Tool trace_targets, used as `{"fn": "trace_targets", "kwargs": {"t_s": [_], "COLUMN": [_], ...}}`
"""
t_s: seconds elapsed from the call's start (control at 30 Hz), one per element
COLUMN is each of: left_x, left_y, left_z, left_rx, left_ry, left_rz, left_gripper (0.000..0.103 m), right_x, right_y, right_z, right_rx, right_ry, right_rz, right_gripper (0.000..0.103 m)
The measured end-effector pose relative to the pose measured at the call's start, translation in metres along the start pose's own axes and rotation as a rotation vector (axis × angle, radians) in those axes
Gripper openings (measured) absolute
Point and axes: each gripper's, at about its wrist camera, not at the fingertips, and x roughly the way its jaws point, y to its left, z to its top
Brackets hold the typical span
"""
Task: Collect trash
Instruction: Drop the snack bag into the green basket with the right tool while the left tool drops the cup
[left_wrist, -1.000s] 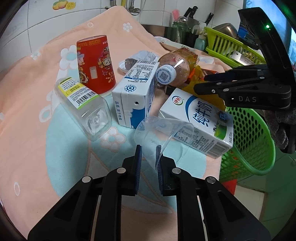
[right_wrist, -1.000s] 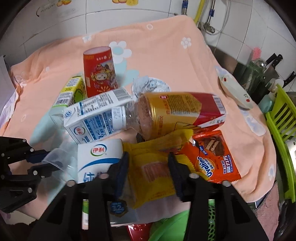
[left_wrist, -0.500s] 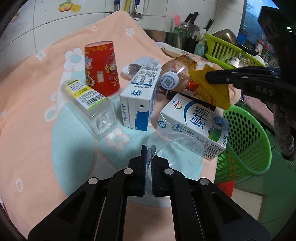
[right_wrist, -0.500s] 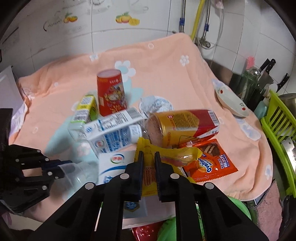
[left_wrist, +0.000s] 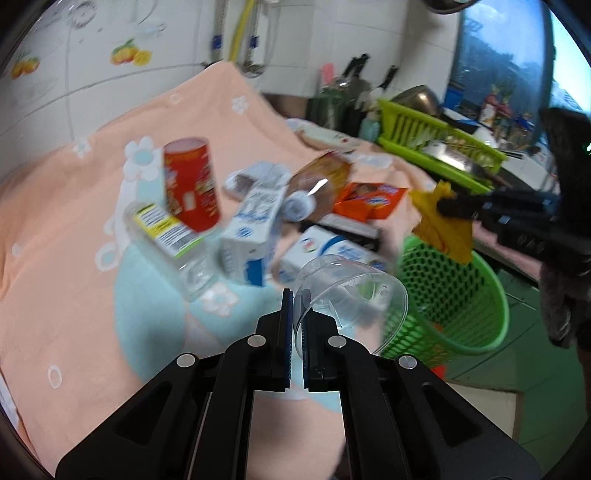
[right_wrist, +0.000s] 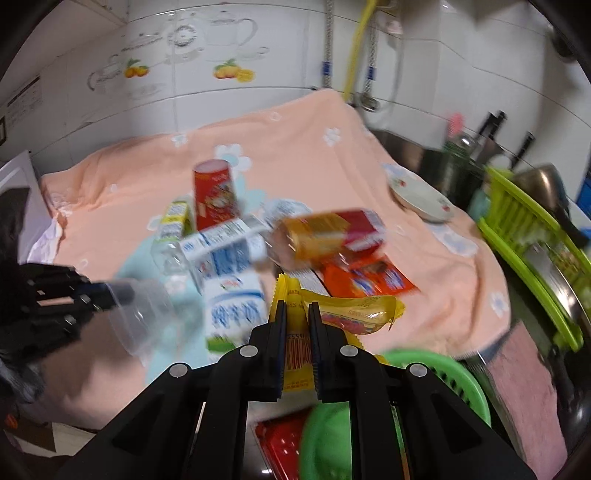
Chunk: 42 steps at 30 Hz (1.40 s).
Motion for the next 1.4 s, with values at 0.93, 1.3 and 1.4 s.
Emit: {"fn": "trace_targets", "kwargs": {"t_s": [0.93, 1.3, 1.4], "left_x": [0.095, 0.119, 0.120], "left_y": [-0.155, -0.185, -0.191], "left_z": [0.021, 0.016, 0.014], "left_rx": [0.216, 0.228, 0.239], "left_ry": [0.117, 0.153, 0.154], "left_rz": [-0.187, -0.213, -0.218], "left_gripper": [0.003, 0.006, 0.012], "right_x": [-0.032, -0.051, -0.055], "right_y": [-0.119, -0.134, -0.137], "right_z": [-0.118, -0.131, -0.134], "right_rx": [0.306, 0.338, 0.343], "right_ry": [0.076, 0.051, 0.046], "right_rz": [-0.202, -0.250, -0.255], "right_gripper": [0.043, 0.053, 0.053]}}
